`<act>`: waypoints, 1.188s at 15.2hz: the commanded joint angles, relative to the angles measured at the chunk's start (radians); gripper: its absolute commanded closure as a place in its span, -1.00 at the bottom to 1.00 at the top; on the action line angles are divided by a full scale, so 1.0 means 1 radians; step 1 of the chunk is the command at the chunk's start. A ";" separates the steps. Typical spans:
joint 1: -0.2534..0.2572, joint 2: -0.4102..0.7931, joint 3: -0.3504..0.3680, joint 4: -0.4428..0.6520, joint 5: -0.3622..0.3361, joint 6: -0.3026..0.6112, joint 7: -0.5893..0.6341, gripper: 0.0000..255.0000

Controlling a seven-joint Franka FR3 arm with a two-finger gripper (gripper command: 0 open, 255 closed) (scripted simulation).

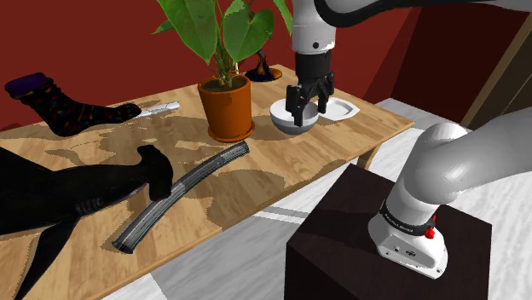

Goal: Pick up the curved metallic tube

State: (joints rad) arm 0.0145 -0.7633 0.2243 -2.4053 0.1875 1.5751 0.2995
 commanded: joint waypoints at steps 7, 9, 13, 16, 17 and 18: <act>-0.037 0.130 0.214 0.010 0.129 0.216 0.355 -1.00; -0.055 0.181 0.270 0.029 0.143 0.274 0.444 -1.00; -0.106 0.303 0.385 0.088 0.138 0.388 0.628 -1.00; -0.156 0.412 0.474 0.147 0.097 0.469 0.780 -1.00; -0.174 0.452 0.505 0.169 0.074 0.494 0.834 -1.00; -0.192 0.495 0.535 0.193 0.046 0.518 0.891 -1.00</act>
State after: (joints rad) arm -0.1583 -0.3124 0.7268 -2.2409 0.2598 2.0688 1.1266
